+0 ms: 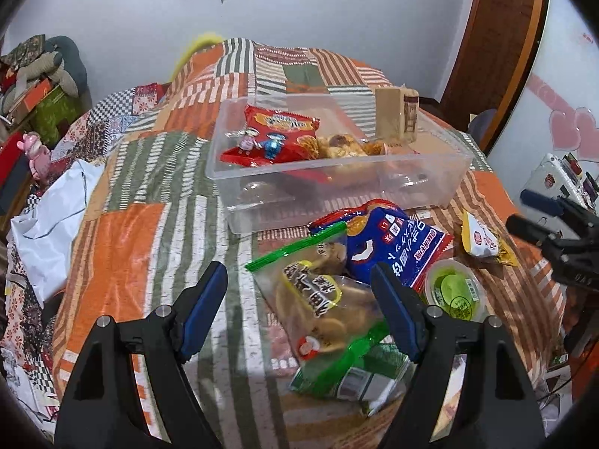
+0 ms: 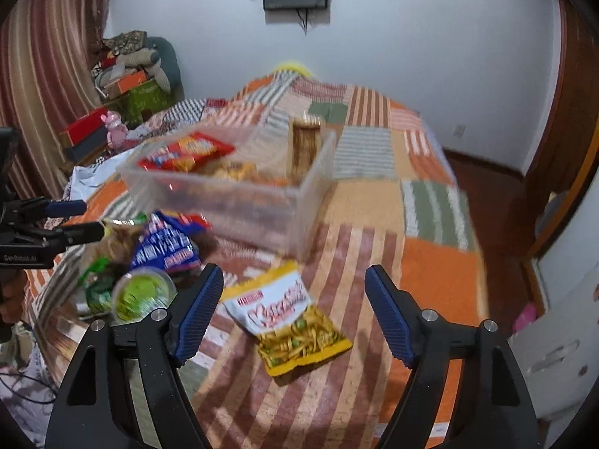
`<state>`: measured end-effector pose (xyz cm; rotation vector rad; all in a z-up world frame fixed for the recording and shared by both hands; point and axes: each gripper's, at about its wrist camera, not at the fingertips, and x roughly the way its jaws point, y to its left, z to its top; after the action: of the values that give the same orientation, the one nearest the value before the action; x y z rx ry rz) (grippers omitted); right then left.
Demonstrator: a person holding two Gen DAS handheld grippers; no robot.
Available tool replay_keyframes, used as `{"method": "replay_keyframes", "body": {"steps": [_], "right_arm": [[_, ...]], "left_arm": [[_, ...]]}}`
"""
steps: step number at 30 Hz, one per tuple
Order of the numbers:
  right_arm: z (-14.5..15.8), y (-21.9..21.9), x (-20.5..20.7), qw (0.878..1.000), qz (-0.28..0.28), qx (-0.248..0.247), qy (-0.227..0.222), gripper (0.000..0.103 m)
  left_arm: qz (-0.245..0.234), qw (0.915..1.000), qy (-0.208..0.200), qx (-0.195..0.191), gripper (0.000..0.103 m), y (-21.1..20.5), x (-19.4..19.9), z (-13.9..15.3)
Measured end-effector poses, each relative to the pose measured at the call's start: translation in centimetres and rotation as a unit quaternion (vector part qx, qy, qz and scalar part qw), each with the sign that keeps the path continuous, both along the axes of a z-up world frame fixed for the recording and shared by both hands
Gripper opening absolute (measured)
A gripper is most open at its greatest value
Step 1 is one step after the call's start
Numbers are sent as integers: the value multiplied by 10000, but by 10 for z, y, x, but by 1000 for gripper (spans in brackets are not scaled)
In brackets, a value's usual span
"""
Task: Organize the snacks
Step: 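Grasp the green-trimmed snack bag with the left tool while the right tool grasps the KAKA bag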
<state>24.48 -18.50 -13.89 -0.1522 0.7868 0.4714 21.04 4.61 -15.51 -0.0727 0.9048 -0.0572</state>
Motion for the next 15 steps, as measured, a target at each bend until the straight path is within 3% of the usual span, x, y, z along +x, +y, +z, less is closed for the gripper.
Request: {"method": "replay_keyframes", "body": {"steps": [7, 15], "right_arm": [[-22, 1, 19, 9977, 166, 155, 636, 75], [-36, 7, 13, 9944, 306, 182, 998, 75]], "left_arm": [[76, 9996, 231, 130, 79, 9, -3, -20], [226, 9990, 357, -139, 79, 29, -12, -26]]}}
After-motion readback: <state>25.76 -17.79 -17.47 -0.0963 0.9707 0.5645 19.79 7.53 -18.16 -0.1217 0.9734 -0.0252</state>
